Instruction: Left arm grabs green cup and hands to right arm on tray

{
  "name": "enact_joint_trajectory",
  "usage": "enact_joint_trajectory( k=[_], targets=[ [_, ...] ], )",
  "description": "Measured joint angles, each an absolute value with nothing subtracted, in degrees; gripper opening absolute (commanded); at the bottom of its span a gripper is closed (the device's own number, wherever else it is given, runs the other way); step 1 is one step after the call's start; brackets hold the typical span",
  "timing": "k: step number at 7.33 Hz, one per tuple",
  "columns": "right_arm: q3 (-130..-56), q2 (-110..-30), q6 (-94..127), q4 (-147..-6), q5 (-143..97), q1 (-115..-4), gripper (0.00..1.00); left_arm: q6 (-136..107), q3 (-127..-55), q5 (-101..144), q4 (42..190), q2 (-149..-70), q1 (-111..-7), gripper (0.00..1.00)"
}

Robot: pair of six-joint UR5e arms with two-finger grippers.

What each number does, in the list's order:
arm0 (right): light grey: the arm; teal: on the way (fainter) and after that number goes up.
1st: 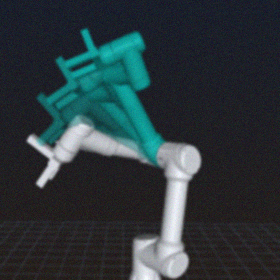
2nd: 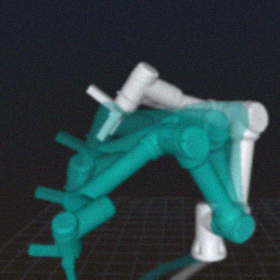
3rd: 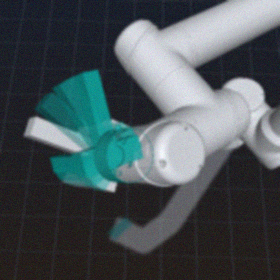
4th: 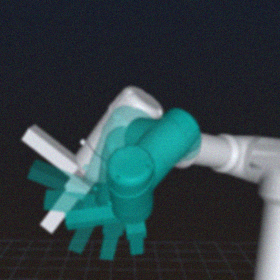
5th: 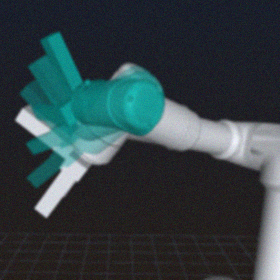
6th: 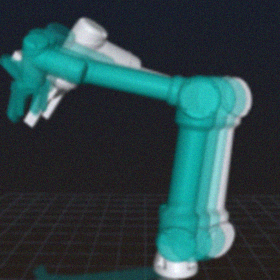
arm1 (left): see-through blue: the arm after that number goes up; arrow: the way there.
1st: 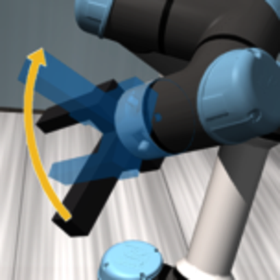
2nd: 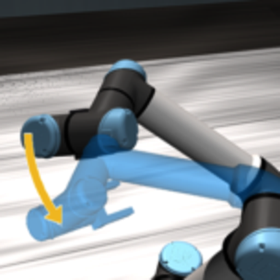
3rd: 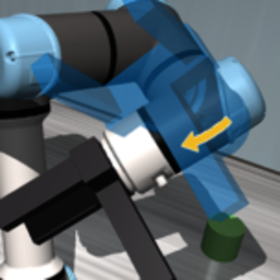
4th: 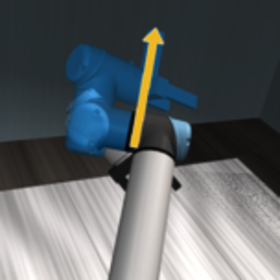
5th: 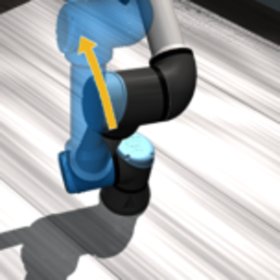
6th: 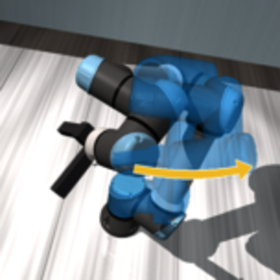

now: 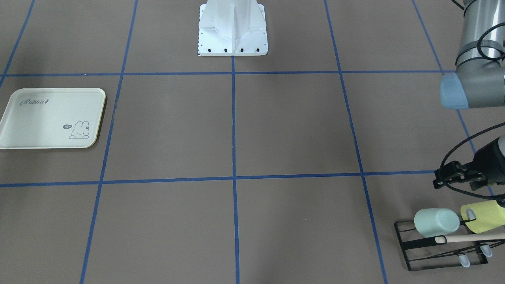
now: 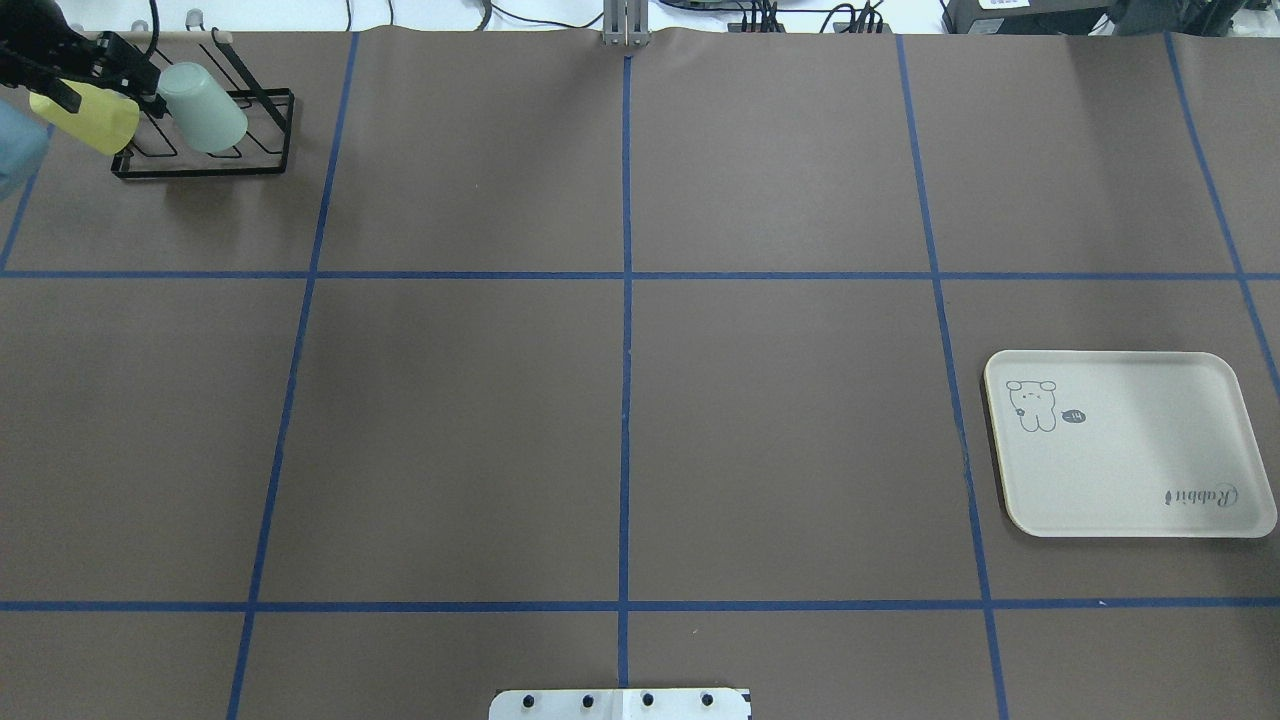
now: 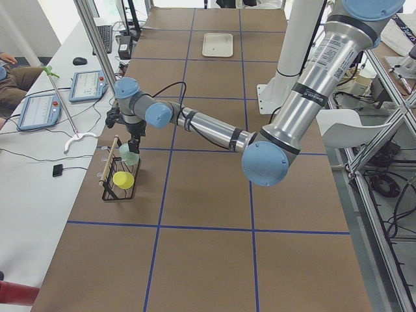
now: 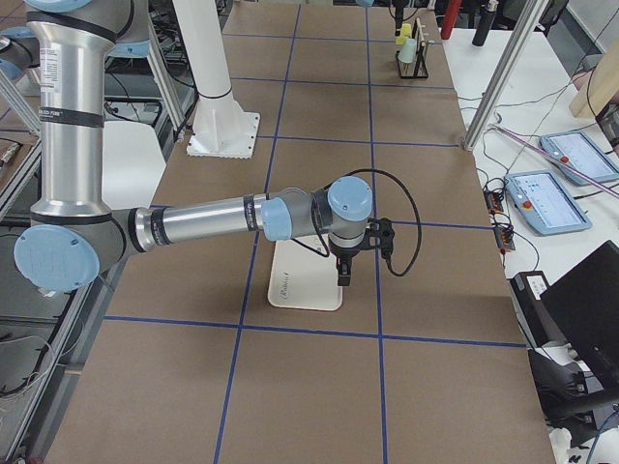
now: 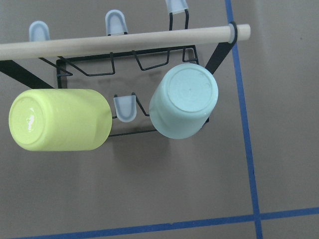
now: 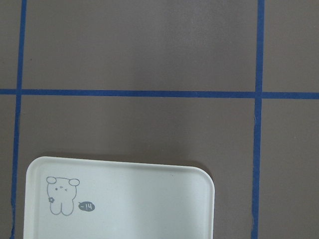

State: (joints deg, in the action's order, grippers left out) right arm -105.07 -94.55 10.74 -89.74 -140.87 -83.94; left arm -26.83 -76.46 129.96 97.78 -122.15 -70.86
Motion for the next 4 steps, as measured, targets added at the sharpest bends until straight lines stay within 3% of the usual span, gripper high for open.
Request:
enact_joint_trajectory(
  k=[4],
  targets=[
    [-104.6, -94.5, 10.6, -89.7, -140.8, -83.0, 1.0, -29.0, -68.0, 124.7, 104.1, -126.0, -68.8, 0.99]
  ],
)
